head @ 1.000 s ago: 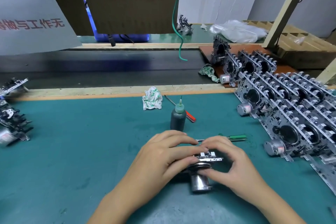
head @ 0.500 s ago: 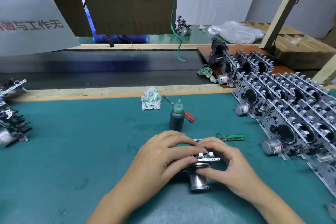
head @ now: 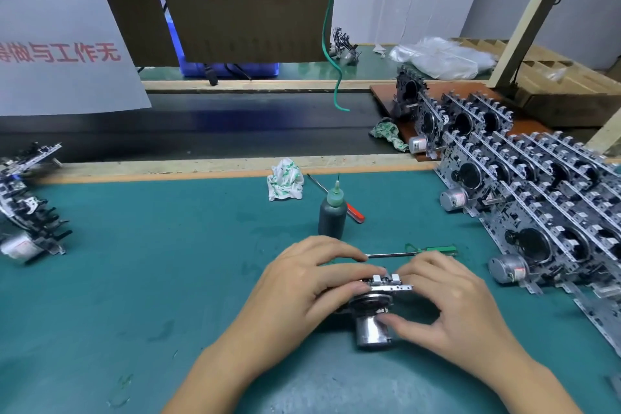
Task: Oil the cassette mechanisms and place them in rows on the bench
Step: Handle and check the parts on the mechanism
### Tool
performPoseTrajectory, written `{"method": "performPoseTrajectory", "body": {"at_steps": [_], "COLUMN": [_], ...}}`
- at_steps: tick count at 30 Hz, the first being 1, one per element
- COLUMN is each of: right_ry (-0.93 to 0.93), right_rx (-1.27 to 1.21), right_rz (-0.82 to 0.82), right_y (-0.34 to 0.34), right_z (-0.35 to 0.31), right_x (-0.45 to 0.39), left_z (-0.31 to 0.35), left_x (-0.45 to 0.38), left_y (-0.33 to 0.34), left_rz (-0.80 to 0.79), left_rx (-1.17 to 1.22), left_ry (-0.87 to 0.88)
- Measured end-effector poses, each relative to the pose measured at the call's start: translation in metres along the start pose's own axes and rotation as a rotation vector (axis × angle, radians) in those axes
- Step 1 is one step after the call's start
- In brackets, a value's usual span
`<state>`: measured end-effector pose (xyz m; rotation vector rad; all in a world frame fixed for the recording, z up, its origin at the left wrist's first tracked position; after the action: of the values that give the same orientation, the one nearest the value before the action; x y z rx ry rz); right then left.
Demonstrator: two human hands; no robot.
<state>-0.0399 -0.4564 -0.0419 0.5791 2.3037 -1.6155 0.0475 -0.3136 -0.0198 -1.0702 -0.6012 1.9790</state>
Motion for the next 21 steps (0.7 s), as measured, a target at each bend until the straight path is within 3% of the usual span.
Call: {"method": "performPoseTrajectory", "body": {"at_steps": [4, 7, 21], "right_ry": [0.197, 0.226, 0.325], "right_rx": [-0.334, -0.51, -0.83], "right_rz": [-0.09, -0.125, -0.208], "right_y": [0.008, 0.016, 0.024], "right_z": [-0.001, -0.008, -0.007], "right_x": [-0.004, -0.01, -0.014], "left_z": [0.002, 0.003, 0.002], "left_x": [0.0, 0.0, 0.002], "left_y": [-0.001, -0.001, -0.002], "left_rz": [0.009, 0.021, 0.035], "left_rx": [0.002, 0.0, 0.014], "left_ry": [0.013, 0.022, 0.03]}}
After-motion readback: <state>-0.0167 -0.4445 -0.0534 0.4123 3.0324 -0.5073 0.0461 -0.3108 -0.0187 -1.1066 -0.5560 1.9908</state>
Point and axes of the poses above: each hand's wrist, its own x-axis away from the middle knuckle, its own y-axis out of the palm, z = x × y, the point moved 6 cm from there along -x, towards the middle knuckle, and after that the axes turned 8 degrees about y, right-handed, at the moved point
